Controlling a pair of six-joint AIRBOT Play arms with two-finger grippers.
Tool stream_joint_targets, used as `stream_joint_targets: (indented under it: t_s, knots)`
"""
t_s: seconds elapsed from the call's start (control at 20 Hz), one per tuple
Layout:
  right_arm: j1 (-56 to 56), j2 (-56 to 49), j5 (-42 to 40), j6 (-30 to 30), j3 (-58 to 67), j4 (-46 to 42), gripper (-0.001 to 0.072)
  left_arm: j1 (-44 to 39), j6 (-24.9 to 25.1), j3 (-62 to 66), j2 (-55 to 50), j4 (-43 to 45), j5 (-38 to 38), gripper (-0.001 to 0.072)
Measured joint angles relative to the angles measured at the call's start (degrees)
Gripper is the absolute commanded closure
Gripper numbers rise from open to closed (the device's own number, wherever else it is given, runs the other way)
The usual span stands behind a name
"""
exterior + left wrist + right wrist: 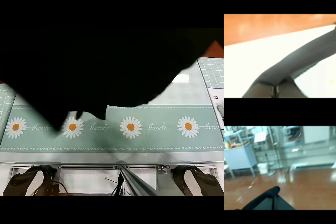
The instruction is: Fold the shirts.
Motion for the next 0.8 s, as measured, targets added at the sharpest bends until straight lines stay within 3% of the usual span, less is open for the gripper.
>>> stream_joint_targets:
  t_s: [0.2, 0.4, 0.6, 0.8]
  knots:
    - [-0.4, 0.1, 3.2, 2.9, 8.6, -5.5, 0.0684, 0.5, -1.0, 11.2, 0.1, 4.6, -2.4, 0.0683]
    - [-0.5, -0.1, 5.5, 5.9, 12.8, -13.0, 0.0685, 0.6, -2.3, 13.9, -0.4, 7.4, -7.7, 0.0683]
    - [-0.4, -3.6, 9.0, 7.4, 14.0, -16.9, 0.0685, 0.6, -3.5, 7.8, -0.8, 6.8, -12.9, 0.0683]
    - [-0.3, -12.1, 11.4, 7.5, 14.3, -13.7, 0.0685, 0.7, -3.6, -4.9, -0.9, 4.0, -14.0, 0.0683]
